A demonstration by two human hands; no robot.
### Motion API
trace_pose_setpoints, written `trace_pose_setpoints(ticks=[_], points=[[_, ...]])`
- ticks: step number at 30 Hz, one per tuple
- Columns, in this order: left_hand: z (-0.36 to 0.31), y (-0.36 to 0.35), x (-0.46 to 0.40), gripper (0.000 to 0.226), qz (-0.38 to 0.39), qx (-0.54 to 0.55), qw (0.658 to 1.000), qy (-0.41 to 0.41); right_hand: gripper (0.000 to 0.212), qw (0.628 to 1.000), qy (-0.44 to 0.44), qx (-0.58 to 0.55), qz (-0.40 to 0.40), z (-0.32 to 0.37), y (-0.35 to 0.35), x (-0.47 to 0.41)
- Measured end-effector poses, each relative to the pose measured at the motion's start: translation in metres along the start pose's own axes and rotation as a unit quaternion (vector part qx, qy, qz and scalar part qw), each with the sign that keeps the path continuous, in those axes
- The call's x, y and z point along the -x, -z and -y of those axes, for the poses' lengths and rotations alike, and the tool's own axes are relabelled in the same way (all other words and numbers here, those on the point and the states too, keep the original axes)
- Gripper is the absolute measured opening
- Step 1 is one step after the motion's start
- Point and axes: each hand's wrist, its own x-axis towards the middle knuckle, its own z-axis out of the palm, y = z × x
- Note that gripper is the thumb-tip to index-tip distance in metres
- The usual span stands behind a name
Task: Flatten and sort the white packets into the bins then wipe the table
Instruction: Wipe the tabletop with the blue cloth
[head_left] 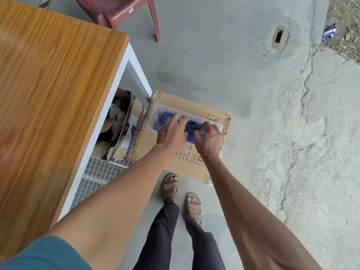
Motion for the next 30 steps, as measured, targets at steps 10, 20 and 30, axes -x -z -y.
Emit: trace_pose_setpoints(ticks=[10, 20, 30], points=[[-0.006, 0.069, 0.020, 0.027, -0.020, 0.052, 0.998, -0.025, 0.007, 0.984, 0.073, -0.145, 0.076, 0.041, 0.065, 0.025], [-0.031, 0.186, 0.115, 0.040, -0.105, 0.152, 0.982, -0.032, 0.024, 0.949, 0.163, -0.126, 0.238, 0.121, 0.152, 0.063], [-0.006, 0.254, 0.234, 0.051, -0.268, 0.276, 0.922, 0.037, 0.013, 0.902, 0.299, -0.035, 0.308, 0.219, 0.176, 0.112]])
